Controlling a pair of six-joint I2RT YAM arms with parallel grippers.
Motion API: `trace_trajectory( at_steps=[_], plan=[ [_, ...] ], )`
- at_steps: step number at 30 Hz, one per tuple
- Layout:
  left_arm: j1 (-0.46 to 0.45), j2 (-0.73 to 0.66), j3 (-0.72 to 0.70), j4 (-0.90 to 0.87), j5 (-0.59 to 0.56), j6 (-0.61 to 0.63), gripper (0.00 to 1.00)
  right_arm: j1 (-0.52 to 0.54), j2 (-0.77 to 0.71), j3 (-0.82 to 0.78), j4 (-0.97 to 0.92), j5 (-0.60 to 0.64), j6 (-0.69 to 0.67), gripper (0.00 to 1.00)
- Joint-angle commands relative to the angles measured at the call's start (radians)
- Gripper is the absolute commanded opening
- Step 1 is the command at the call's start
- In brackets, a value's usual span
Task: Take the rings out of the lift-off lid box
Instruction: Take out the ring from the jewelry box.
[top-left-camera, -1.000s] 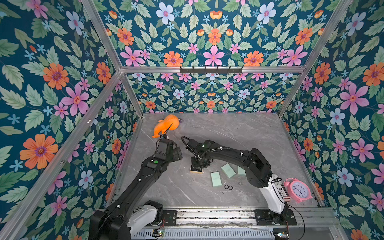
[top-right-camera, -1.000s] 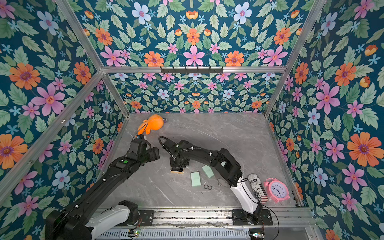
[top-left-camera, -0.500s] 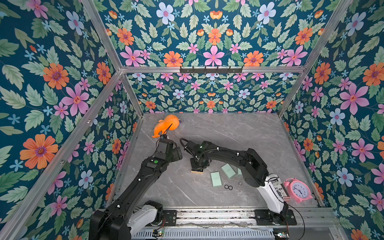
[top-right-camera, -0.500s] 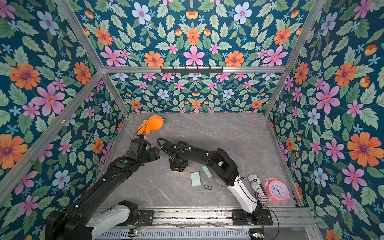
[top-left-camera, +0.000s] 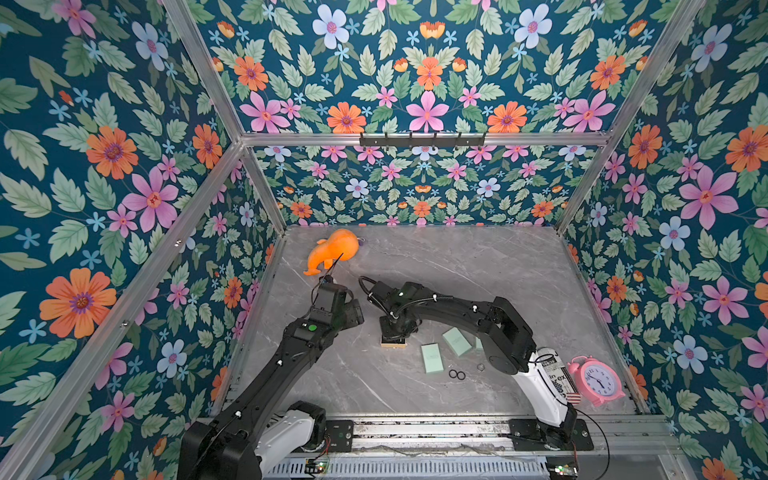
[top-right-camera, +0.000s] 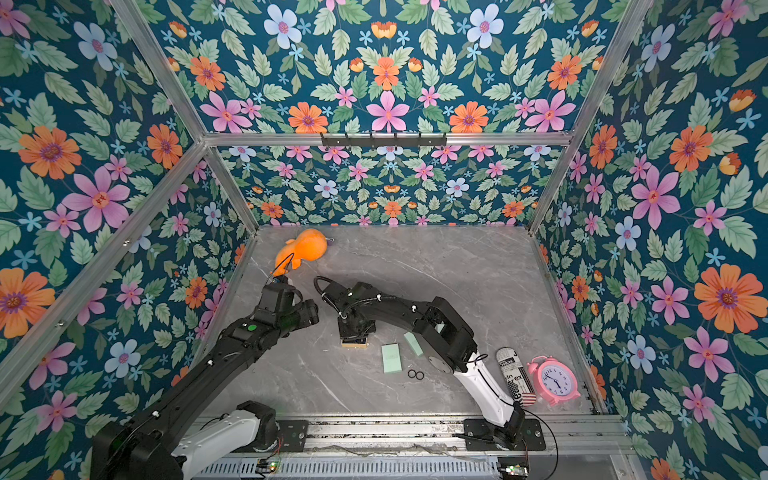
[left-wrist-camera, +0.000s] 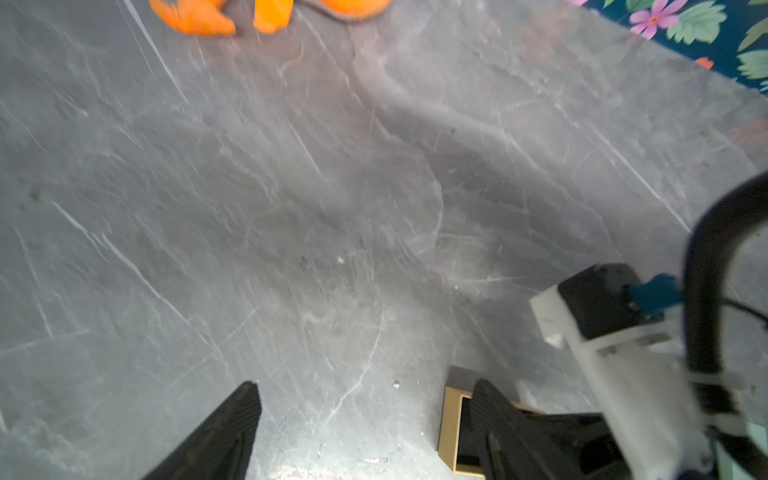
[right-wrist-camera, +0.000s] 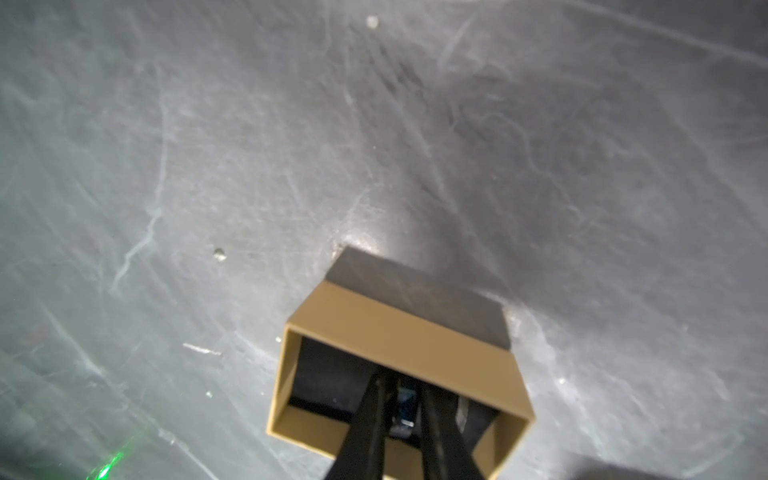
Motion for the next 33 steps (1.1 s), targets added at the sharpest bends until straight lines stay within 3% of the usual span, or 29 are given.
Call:
trace_trajectory(
  at_steps=[1, 8, 17, 22, 33],
  plan=[
    [-0.007, -0.009, -0.044, 0.019, 0.075, -0.099, 0.82, 0.001, -0.017, -0.001, -0.014, 0.001, -0.008, 0.14],
    [-0.081, -0.038, -0.121, 0.076, 0.112, -0.202, 0.79, 0.000, -0.041, -0.037, 0.010, -0.012, -0.023, 0.12],
    [-0.254, 0.004, -0.184, 0.154, 0.049, -0.303, 0.72, 0.001, -0.056, -0.073, 0.039, -0.035, -0.028, 0.10],
    [-0.279, 0.010, -0.223, 0.193, 0.048, -0.331, 0.64, 0.001, -0.071, -0.087, 0.053, -0.048, -0.031, 0.09],
    [-0.306, 0.067, -0.260, 0.280, 0.062, -0.358, 0.56, 0.001, -0.081, -0.121, 0.097, -0.103, -0.031, 0.07]
  ],
)
